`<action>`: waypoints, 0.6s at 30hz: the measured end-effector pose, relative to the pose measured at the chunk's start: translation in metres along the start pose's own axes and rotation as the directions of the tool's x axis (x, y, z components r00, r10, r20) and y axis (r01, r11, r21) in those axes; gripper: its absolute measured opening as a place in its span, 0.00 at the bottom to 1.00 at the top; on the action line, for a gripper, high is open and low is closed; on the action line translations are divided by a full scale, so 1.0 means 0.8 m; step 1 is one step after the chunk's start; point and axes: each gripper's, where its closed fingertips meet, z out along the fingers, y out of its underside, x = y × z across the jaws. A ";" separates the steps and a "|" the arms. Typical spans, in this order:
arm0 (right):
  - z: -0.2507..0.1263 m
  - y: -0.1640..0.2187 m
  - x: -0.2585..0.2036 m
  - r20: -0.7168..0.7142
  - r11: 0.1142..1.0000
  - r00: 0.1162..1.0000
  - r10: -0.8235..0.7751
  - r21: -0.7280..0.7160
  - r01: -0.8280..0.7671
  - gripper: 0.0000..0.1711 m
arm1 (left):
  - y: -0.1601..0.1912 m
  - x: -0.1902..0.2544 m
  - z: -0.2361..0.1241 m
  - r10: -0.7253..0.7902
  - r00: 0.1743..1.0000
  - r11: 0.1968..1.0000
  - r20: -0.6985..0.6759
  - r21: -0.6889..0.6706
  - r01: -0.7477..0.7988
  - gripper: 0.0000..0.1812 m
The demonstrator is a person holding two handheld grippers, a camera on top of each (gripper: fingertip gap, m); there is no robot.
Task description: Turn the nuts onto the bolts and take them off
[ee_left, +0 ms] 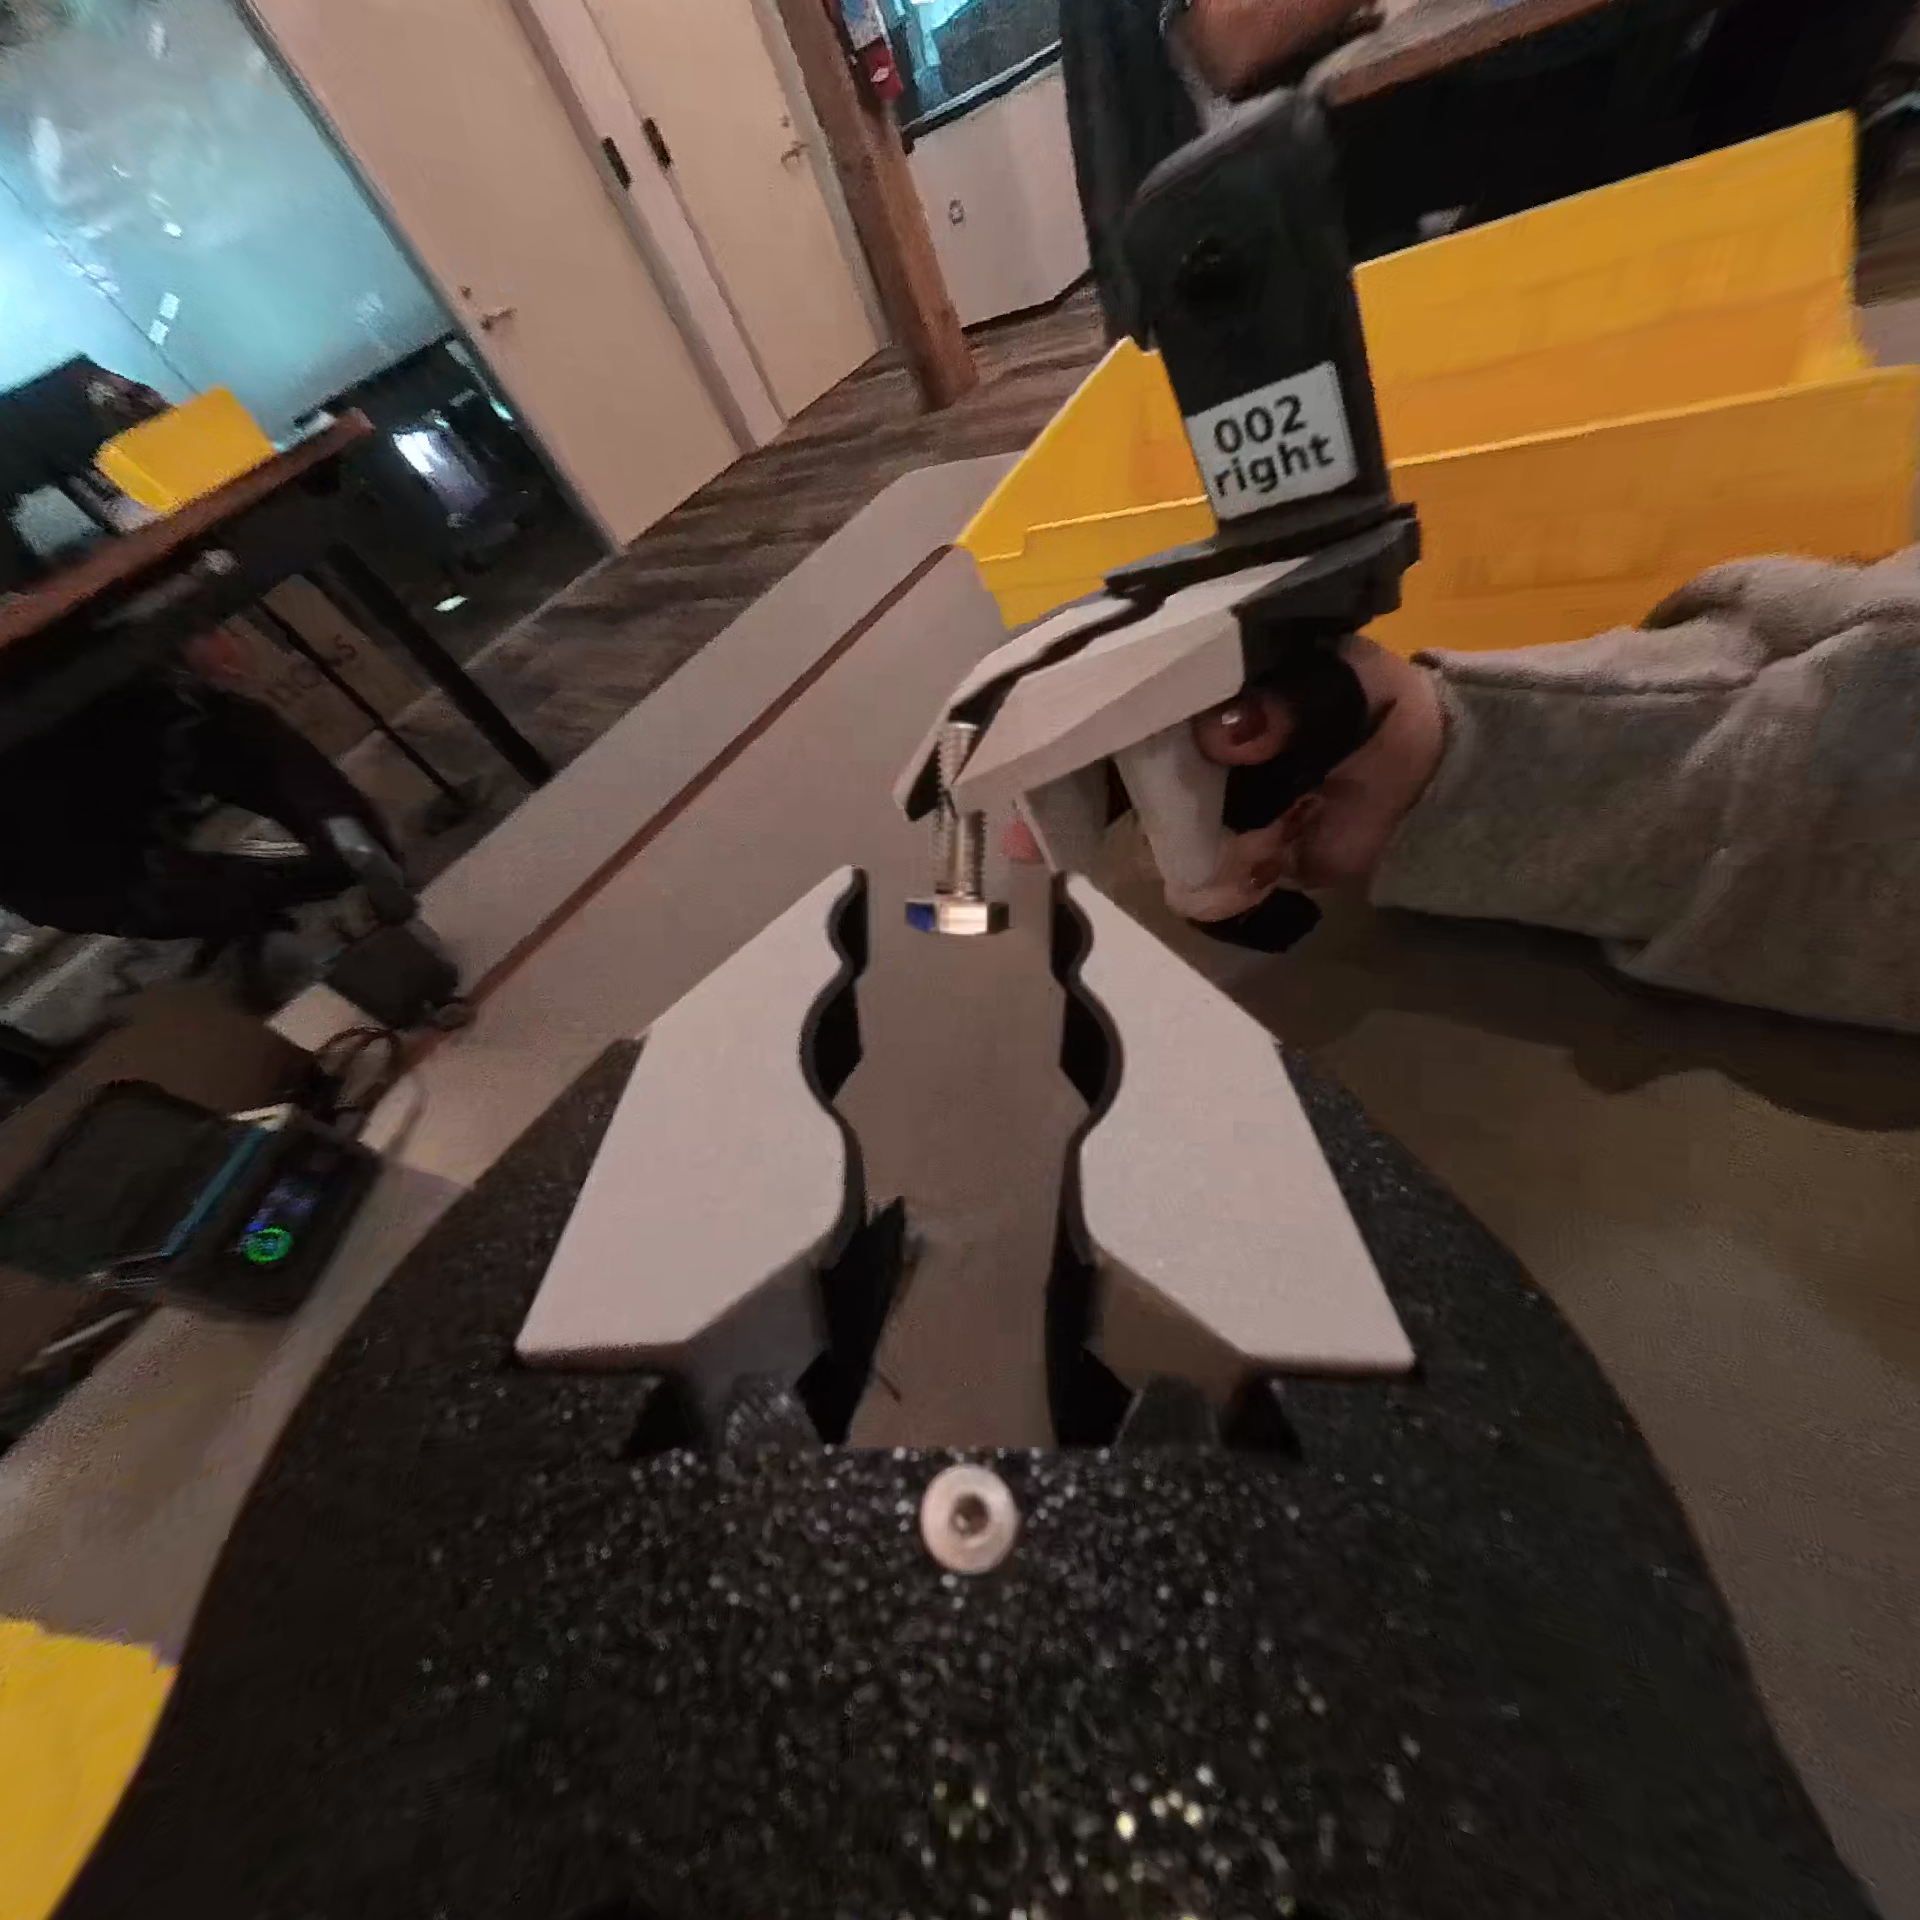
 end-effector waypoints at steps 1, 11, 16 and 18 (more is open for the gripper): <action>0.000 0.002 -0.003 0.018 1.000 1.000 0.001 -0.015 -0.001 0.04 | 0.000 0.004 -0.002 -0.055 0.997 0.998 -0.045 0.004 0.056 0.18; 0.000 0.015 -0.036 0.204 0.993 0.974 0.099 -0.088 -0.083 0.04 | 0.006 0.028 -0.024 -0.277 0.901 0.960 -0.335 -0.059 0.273 0.14; 0.002 0.019 -0.038 0.219 0.991 0.969 0.112 -0.100 -0.092 0.04 | 0.019 0.037 -0.023 -0.289 0.890 0.957 -0.352 -0.114 0.265 0.13; 0.003 0.019 -0.038 0.220 0.991 0.969 0.112 -0.101 -0.092 0.04 | 0.018 0.041 -0.023 -0.282 0.887 0.959 -0.367 -0.104 0.262 0.09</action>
